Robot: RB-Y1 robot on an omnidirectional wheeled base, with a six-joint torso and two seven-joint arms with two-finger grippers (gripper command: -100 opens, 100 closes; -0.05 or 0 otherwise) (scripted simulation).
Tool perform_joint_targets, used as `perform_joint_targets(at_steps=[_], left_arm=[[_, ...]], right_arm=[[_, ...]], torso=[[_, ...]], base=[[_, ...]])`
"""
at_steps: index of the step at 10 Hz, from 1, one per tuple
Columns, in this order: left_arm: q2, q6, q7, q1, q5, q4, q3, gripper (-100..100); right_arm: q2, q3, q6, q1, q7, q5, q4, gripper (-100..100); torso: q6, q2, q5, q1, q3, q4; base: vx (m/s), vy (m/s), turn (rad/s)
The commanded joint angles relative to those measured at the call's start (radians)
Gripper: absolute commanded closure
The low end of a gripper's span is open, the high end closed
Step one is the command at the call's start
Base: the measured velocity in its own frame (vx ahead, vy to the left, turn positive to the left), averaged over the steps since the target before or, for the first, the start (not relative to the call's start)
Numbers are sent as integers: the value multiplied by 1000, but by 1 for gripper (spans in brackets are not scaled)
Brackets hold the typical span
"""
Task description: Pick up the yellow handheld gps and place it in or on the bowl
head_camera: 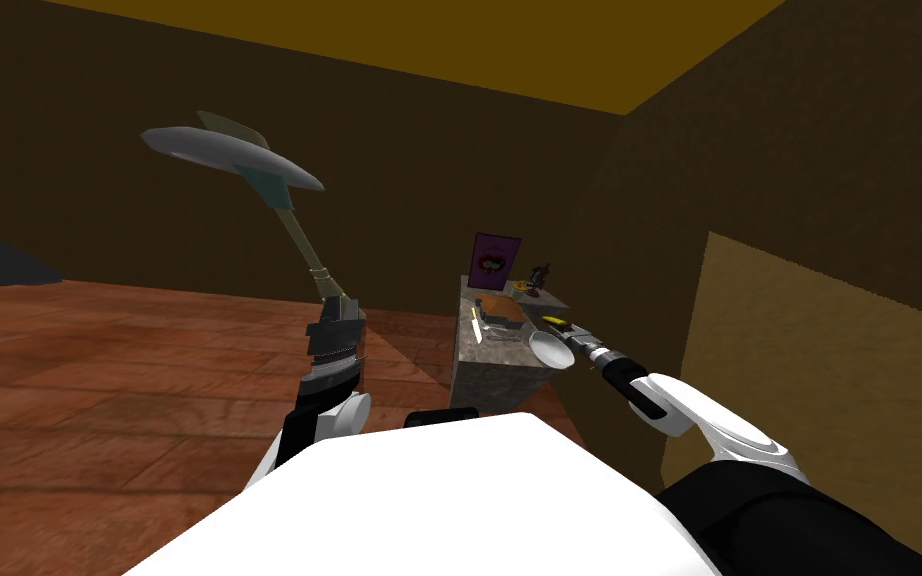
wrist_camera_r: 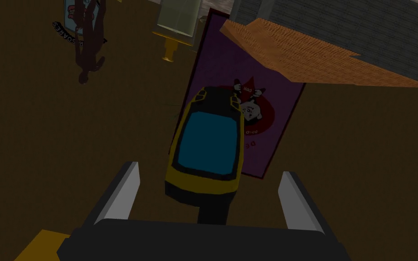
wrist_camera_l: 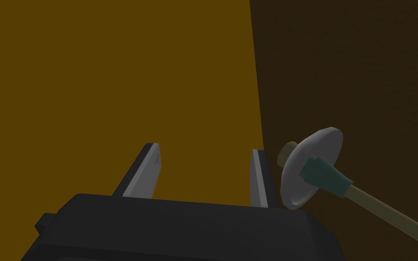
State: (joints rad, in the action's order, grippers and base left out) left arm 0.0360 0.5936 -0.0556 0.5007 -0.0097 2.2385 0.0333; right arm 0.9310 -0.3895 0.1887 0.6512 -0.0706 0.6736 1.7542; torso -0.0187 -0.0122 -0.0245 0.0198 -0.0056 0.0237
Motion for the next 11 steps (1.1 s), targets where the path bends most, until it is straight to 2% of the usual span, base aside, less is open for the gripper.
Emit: perform_joint_targets(at_steps=[1,3,4,5,11], left_arm=[[0,0,0,0,0,0,0,0],[0,0,0,0,0,0,0,0],[0,0,0,0,0,0,0,0],[0,0,0,0,0,0,0,0],[0,0,0,0,0,0,0,0]], right_arm=[[0,0,0,0,0,0,0,-100],[0,0,0,0,0,0,0,-100],[0,0,0,0,0,0,0,0],[42,-31,-7,32,30,-9,30,-100],[168,-124,-29,126,122,-37,119,-100]], torso=[[0,0,0,0,0,0],[0,-1,0,0,0,0],[0,-1,0,0,0,0],[0,-1,0,0,0,0],[0,1,1,-2,0,0]], base=[[0,0,0],[0,0,0],[0,0,0],[21,29,-83],[26,36,-102]])
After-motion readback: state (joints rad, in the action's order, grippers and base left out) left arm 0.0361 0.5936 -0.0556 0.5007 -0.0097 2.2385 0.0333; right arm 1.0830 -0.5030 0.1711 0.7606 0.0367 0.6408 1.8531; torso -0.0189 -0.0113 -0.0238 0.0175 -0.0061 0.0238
